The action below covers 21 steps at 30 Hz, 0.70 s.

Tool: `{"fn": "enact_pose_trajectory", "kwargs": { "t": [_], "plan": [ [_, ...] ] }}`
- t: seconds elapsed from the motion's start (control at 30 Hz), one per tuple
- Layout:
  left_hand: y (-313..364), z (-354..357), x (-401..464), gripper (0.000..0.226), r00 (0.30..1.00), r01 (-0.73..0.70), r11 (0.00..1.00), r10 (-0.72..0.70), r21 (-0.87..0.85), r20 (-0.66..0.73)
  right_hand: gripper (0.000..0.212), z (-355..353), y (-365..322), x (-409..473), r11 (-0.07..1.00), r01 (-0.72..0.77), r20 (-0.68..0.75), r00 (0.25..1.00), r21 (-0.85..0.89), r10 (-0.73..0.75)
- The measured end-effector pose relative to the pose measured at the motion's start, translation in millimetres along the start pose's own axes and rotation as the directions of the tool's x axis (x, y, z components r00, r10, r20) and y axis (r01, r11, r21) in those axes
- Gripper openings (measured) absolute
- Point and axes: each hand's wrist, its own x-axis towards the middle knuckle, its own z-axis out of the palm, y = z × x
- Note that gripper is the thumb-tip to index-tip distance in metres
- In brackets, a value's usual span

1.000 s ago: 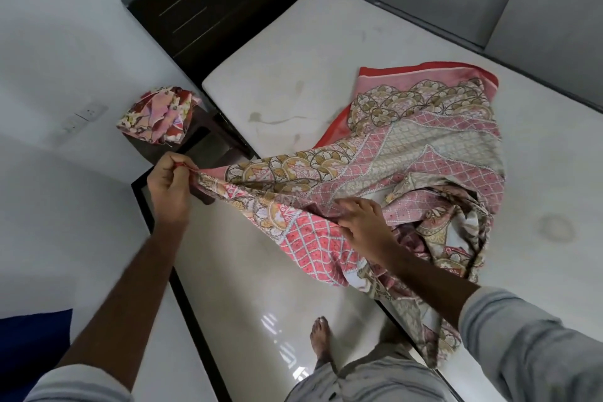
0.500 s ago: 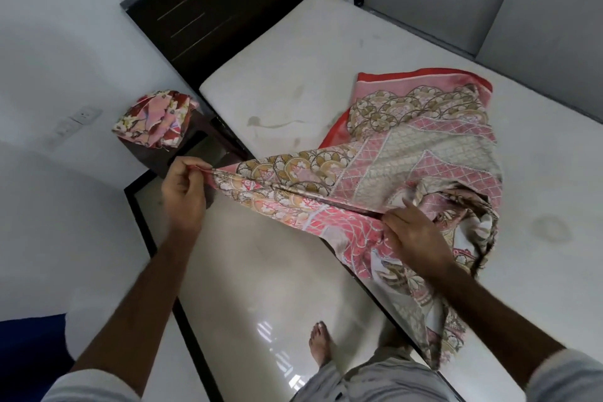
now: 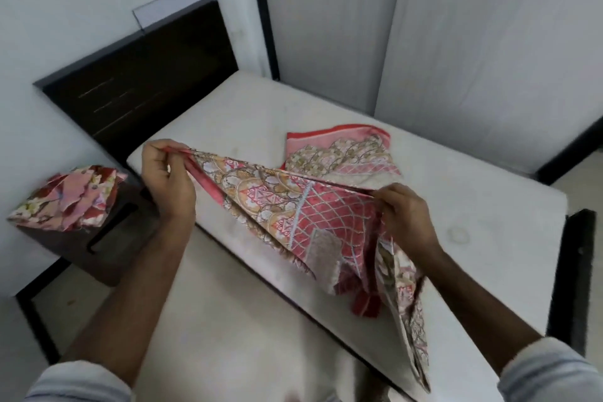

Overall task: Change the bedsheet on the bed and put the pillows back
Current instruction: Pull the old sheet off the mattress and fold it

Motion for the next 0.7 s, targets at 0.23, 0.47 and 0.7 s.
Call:
{"fn": "enact_pose_trajectory", "kwargs": {
  "t": [0.23, 0.47, 0.7],
  "plan": [
    [112, 68, 89, 0.036, 0.98, -0.198, 0.961, 0.192, -0.191, -0.047, 0.025, -145, -57, 164, 0.999, -0.046, -0.285, 0.957, 0.017, 0.049],
    [295, 97, 188, 0.027, 0.825, -0.564, 0.788, 0.551, -0.249, -0.124, 0.03, -382, -205, 255, 0.986, 0.143, -0.622, 0.766, -0.084, -0.165],
    [421, 85, 230, 0.046, 0.771, -0.632, 0.742, 0.632, -0.221, -0.082, 0.029, -510, -304, 253, 0.934, 0.099, -0.65, 0.693, -0.344, -0.313]
  ]
}}
